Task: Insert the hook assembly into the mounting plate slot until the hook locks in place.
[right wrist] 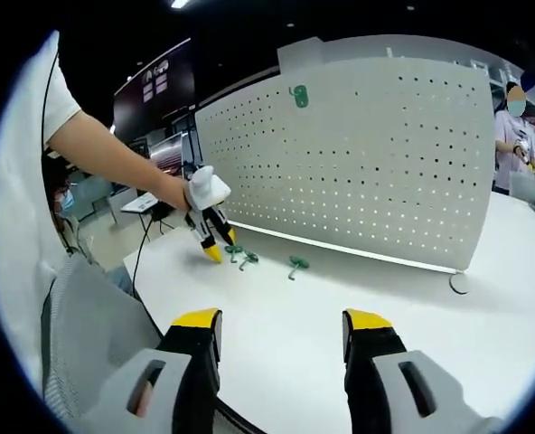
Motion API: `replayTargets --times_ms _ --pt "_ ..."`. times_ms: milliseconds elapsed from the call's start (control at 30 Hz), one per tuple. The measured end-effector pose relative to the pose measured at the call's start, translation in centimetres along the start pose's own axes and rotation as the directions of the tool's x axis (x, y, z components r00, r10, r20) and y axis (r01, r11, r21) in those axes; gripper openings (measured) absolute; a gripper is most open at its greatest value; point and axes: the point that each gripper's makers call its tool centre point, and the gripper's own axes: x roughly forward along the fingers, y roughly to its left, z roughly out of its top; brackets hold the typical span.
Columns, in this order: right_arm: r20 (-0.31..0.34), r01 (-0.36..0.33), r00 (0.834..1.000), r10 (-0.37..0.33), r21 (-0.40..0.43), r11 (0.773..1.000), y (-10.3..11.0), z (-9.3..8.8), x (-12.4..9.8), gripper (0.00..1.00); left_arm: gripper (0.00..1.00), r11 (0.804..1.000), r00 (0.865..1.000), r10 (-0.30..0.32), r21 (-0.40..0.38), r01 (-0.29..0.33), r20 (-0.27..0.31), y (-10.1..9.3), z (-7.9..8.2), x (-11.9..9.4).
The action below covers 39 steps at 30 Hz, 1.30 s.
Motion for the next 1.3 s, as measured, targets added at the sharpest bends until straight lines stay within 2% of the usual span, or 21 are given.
replayTargets --times_ms 67,167,267,467,733,1033,1133,1200,1233,1300 --pt "0.001 0.0 1.0 0.0 -0.001 1.0 -0.01 0.0 -0.02 0.51 0.33 1.0 1.0 0.004 -0.008 -0.004 0.007 0.07 0.05 0.04" --pt "0.006 0.0 1.0 0.0 0.003 1.0 -0.01 0.11 -0.06 0.51 0.22 1.0 1.0 0.011 -0.015 -0.01 0.023 0.07 0.27 0.07" --pt "0.018 -0.002 1.0 0.002 0.008 1.0 0.02 0.35 -0.14 0.51 0.14 1.0 1.0 0.017 -0.01 -0.017 0.013 0.08 0.28 0.11" --pt "0.014 -0.003 1.0 0.003 0.004 1.0 0.04 0.28 -0.09 0.5 0.07 0.998 0.999 0.044 -0.048 -0.044 -0.008 0.6 0.36 0.18" --pt "0.015 -0.002 1.0 0.002 0.005 1.0 0.06 0.33 -0.11 0.5 0.03 0.997 0.997 0.075 -0.032 -0.075 -0.014 0.62 0.42 0.15" --pt "0.014 -0.007 1.0 0.006 0.007 1.0 0.11 0.31 -0.07 0.49 0.02 0.997 0.997 0.076 -0.033 -0.076 -0.012 0.78 0.39 0.16" --pt "0.014 -0.005 1.0 0.005 0.006 1.0 0.08 0.31 -0.08 0.49 0.02 0.994 0.996 0.091 -0.066 -0.09 0.019 0.86 0.66 0.18" --pt "0.013 -0.007 1.0 0.007 0.008 1.0 0.09 0.26 -0.07 0.49 0.01 0.993 0.994 0.102 -0.061 -0.1 0.038 0.97 0.68 0.12" --pt "0.014 -0.008 1.0 0.008 0.01 1.0 0.09 0.25 -0.09 0.49 0.01 0.991 0.993 0.107 -0.091 -0.101 0.058 0.94 0.74 0.17" --pt "0.018 -0.005 1.0 0.004 0.013 1.0 -0.03 0.28 -0.14 0.49 0.01 0.99 0.989 0.11 -0.102 -0.101 0.097 0.81 0.93 0.25"
